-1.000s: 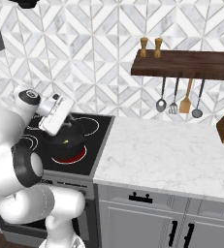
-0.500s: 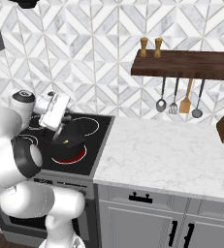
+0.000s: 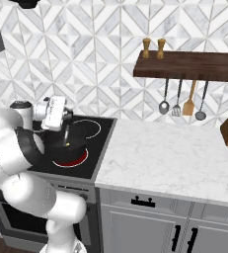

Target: Put the lemon wedge and lemon wedge in the pot. Retrieve the spatula and lightly stir the vegetables in the pot.

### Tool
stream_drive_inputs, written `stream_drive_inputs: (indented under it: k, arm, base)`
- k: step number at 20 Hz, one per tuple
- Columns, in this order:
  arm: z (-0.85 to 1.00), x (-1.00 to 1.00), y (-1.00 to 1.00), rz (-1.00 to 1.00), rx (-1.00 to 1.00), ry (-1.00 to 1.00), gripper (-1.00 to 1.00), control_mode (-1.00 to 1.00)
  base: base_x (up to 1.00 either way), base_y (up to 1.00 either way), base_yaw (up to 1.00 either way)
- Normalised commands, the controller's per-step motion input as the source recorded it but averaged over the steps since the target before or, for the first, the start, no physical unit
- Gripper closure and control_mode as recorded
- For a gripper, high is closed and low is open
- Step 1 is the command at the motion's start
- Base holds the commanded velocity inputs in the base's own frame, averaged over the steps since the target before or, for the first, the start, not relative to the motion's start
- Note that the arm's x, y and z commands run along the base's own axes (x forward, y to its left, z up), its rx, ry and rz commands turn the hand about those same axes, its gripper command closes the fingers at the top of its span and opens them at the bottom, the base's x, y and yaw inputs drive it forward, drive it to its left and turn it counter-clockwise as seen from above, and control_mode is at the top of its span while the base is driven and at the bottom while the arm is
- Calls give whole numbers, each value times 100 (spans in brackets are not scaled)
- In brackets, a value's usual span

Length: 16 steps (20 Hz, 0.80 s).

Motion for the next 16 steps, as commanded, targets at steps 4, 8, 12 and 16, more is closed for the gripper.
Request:
stream_drive_inputs:
  k: [4, 8, 12, 16]
  arm:
    - [0, 53, 29, 2, -24, 13, 100, -100]
    - [0, 64, 53, 2, -22, 18, 100, -100]
    - [-3, 55, 54, 1, -12, 10, 100, -100]
    - [-9, 41, 38, 0, -7, 7, 100, -100]
  base:
    - [0, 0, 0]
    - [0, 0, 0]
    - [0, 0, 0]
    - [0, 0, 0]
